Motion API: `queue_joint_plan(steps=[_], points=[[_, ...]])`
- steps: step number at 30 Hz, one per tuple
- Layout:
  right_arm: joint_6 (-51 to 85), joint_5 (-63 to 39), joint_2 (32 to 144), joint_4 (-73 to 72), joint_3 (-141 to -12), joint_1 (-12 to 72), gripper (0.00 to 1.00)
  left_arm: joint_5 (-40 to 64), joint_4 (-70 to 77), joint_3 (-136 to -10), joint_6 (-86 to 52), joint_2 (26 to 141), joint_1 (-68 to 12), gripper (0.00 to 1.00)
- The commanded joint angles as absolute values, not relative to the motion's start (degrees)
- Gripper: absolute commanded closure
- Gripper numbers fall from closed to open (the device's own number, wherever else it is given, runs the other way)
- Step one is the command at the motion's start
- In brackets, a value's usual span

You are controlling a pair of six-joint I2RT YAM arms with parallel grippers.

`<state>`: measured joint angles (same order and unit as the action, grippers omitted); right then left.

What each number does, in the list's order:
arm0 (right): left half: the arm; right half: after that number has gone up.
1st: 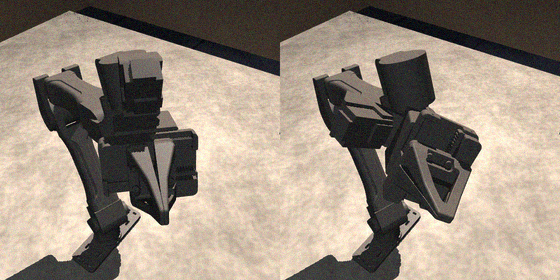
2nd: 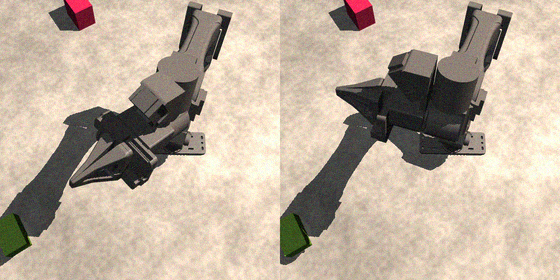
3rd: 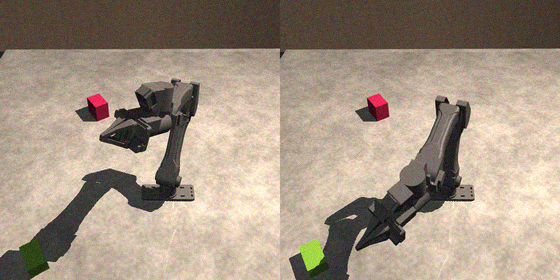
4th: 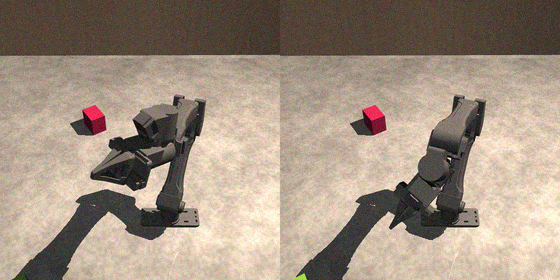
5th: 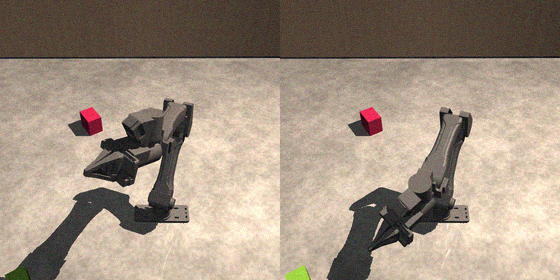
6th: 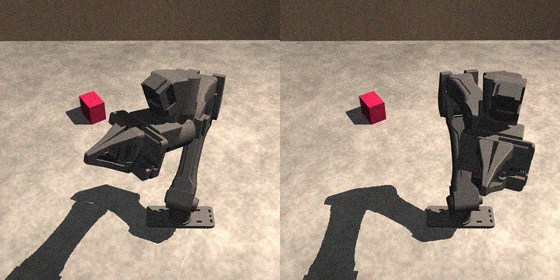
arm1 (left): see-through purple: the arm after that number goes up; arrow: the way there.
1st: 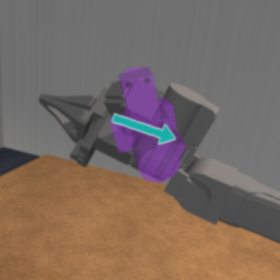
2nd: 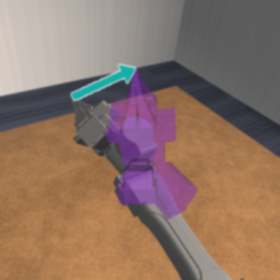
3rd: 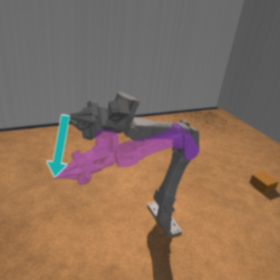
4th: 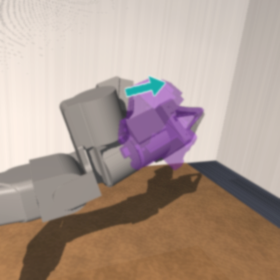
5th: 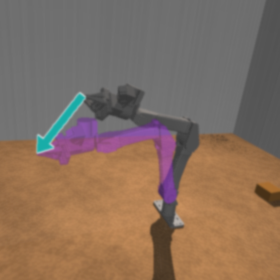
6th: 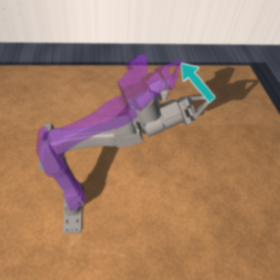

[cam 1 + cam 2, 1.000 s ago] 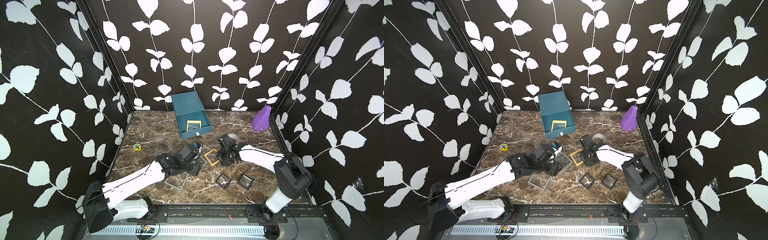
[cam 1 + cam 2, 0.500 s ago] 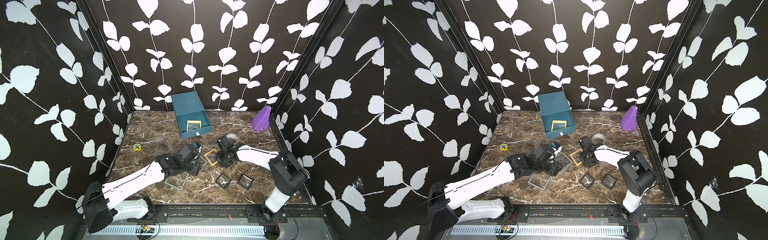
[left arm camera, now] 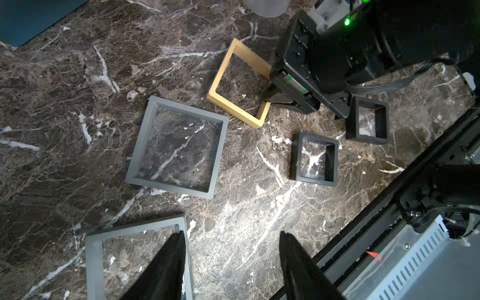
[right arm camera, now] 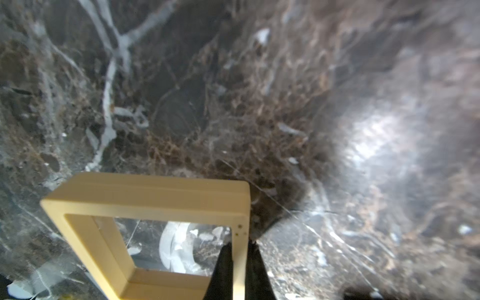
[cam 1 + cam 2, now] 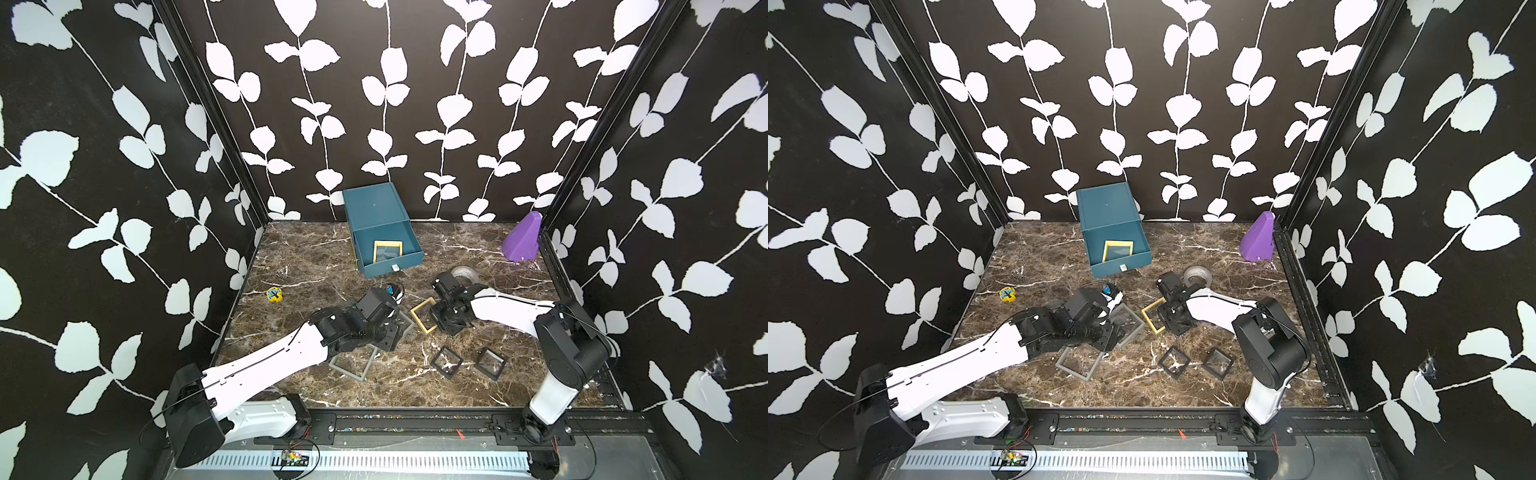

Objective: Place the brooch boxes into the drawer by color
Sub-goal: Pick up the brooch box from the center of the board.

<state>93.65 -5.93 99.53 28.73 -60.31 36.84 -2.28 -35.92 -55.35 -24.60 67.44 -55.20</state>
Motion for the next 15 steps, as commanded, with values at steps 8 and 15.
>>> queue_joint_plan(steps=[8, 15], points=[[79.11, 9.24, 94.64, 55.03, -78.34, 35.80, 1.00, -5.45, -38.22, -62.84, -25.04, 66.42, -55.37, 0.44], [66.35, 13.13, 93.50, 59.69, -90.10, 34.89, 1.00, -3.71, -41.24, -70.75, -24.97, 69.51, -51.07, 0.44]])
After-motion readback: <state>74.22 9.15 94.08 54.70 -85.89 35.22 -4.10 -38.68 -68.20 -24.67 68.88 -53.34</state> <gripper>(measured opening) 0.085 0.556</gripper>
